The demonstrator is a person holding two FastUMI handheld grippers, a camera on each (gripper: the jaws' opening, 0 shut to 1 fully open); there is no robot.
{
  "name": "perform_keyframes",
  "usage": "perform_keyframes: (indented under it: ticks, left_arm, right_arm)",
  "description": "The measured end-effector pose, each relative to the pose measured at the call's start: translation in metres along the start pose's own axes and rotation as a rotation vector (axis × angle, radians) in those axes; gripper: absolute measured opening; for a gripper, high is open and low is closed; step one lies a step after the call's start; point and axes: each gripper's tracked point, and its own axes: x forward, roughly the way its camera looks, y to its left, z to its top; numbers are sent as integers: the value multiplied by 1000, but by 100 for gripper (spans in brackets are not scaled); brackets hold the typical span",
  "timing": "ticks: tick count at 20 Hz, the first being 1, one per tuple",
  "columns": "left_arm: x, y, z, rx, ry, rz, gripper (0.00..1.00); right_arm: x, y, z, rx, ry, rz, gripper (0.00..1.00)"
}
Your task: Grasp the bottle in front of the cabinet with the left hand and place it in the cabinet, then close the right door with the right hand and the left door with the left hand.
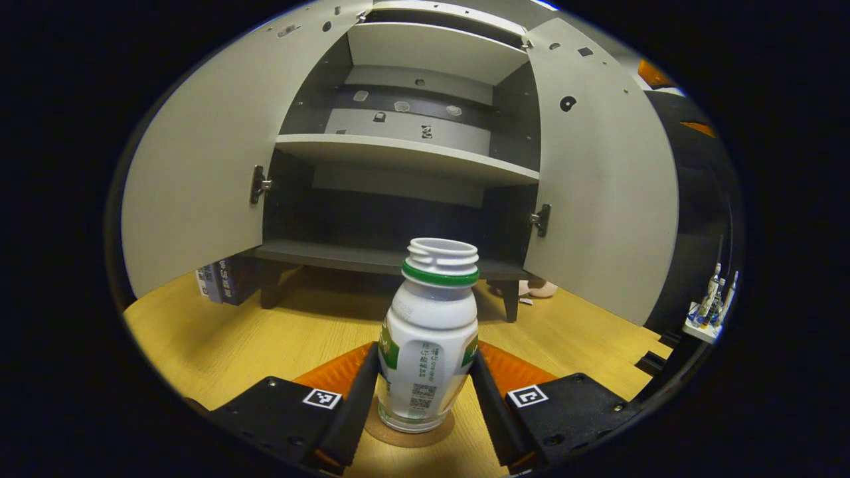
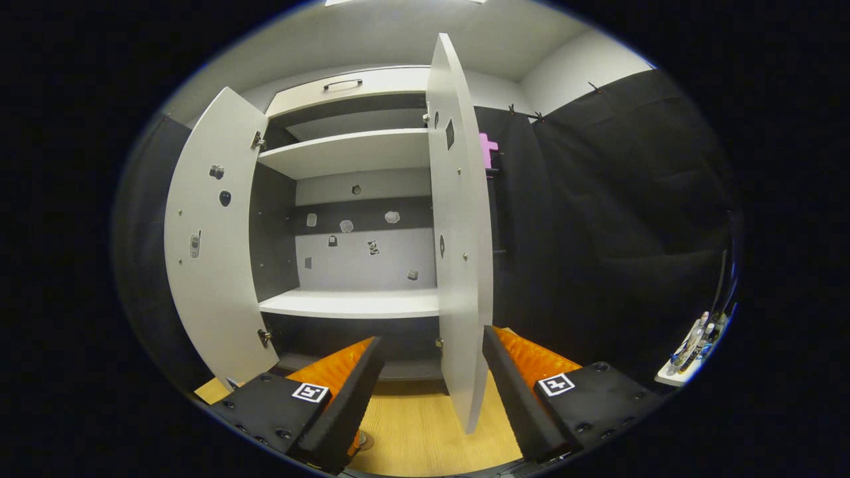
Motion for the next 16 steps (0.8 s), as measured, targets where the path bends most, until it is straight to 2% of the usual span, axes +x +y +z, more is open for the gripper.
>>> perform_keyframes:
  ticks: [3,8,13,16]
  left_arm:
    - [-17,-8,44,37,-40,-51,76]
    - [-42,-6,158,-42,-150,-84,76]
    - [-49,1,266,-31,-165,-104,76]
    - [-29,9,322,-25,-153,-106,76]
  right_arm:
    - [3,0,-3,-3,-1,3,98]
    - [6,0,-2,8,-15,8,98]
    - [6,1,-8,26,-9,9,98]
    - [-1,-1,-8,25,-20,-2,98]
